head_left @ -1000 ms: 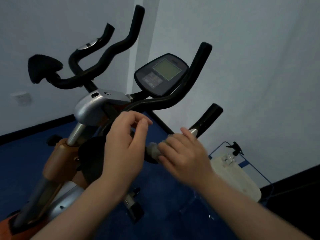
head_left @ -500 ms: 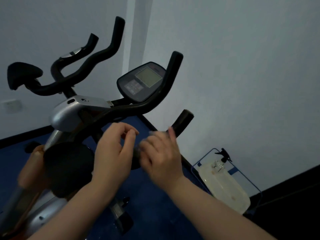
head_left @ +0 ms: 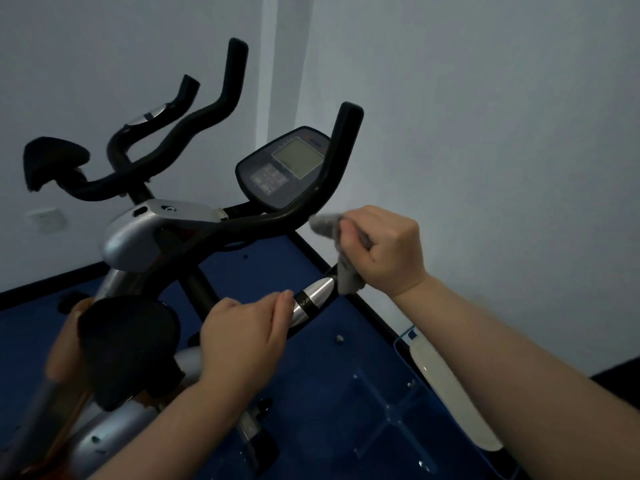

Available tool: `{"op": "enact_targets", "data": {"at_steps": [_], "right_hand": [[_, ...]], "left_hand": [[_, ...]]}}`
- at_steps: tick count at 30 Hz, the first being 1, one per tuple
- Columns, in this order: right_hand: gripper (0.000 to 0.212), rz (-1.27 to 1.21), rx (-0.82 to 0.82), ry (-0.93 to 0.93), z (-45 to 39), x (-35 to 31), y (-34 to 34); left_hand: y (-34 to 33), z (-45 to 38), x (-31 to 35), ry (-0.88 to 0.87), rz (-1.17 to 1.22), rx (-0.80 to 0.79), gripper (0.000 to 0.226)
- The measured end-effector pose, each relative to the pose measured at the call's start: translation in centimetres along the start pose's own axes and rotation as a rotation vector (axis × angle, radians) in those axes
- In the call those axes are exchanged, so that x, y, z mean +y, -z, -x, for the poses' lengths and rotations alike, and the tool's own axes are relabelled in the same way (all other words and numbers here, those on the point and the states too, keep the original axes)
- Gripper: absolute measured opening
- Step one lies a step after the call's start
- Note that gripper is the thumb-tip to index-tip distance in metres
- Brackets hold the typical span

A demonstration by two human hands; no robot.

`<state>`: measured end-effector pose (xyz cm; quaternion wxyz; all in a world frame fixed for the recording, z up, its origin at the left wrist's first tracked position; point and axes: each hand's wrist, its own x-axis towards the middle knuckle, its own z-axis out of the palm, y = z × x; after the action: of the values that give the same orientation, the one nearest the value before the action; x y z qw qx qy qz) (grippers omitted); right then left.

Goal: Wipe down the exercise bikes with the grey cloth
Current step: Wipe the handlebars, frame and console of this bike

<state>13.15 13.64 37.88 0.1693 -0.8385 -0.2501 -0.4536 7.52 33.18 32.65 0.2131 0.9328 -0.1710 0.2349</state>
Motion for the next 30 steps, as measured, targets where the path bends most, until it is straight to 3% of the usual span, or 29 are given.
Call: {"op": "enact_targets", "data": {"at_steps": [4, 6, 8, 11, 14, 16, 19, 22, 24, 27, 30], "right_hand": [[0.029, -0.285, 0.489, -0.776, 0.3, -3.0, -2.1], [0.03, -0.323, 0.669, -1.005, 0.6, -4.9, -3.3], [0.035, -0.381, 0.732, -1.119, 1.3, -7.0, -4.3], [0.043, -0.578, 0.696, -1.308, 1.0, -6.9, -3.8], [0.05, -0.691, 0.728, -1.371, 0.5, -6.4, -3.9], [0.037, -0.652, 0.718, -1.364, 2.3, -8.8, -5.1], [0.023, -0.7, 0.573, -1.401, 4.0, -10.7, -5.5], [0.034, -0.618, 0.644, -1.427, 2.4, -8.2, -4.7], [0.037, -0.582, 0.658, -1.414, 2.7, -9.9, -5.6], [0.026, -0.695, 0.546, -1.433, 4.5, -14.4, -6.1], [0.021, -0.609, 0.638, -1.528, 2.7, -10.9, -5.2]], "left_hand": [[-0.6, 0.1, 0.0, 0.0, -0.061, 0.038, 0.041], [-0.9, 0.0, 0.0, -0.025, -0.076, 0.028, 0.039], [-1.0, -0.1, 0.0, -0.031, -0.064, 0.035, 0.04], [-0.9, -0.1, 0.0, -0.003, -0.037, 0.068, 0.046], [-1.0, -0.1, -0.2, -0.007, -0.009, 0.071, 0.047], [-1.1, 0.0, -0.2, -0.018, 0.015, 0.083, 0.048], [-1.0, 0.2, -0.7, -0.058, 0.089, 0.056, 0.047], [-1.0, 0.5, -1.0, -0.043, 0.135, -0.018, 0.051], [-0.3, 0.6, -0.9, -0.014, 0.142, -0.133, 0.054], [1.7, 0.2, -1.2, 0.075, 0.369, -0.298, 0.031], [5.3, -0.3, -2.5, 0.064, 0.436, -0.295, 0.024]]}}
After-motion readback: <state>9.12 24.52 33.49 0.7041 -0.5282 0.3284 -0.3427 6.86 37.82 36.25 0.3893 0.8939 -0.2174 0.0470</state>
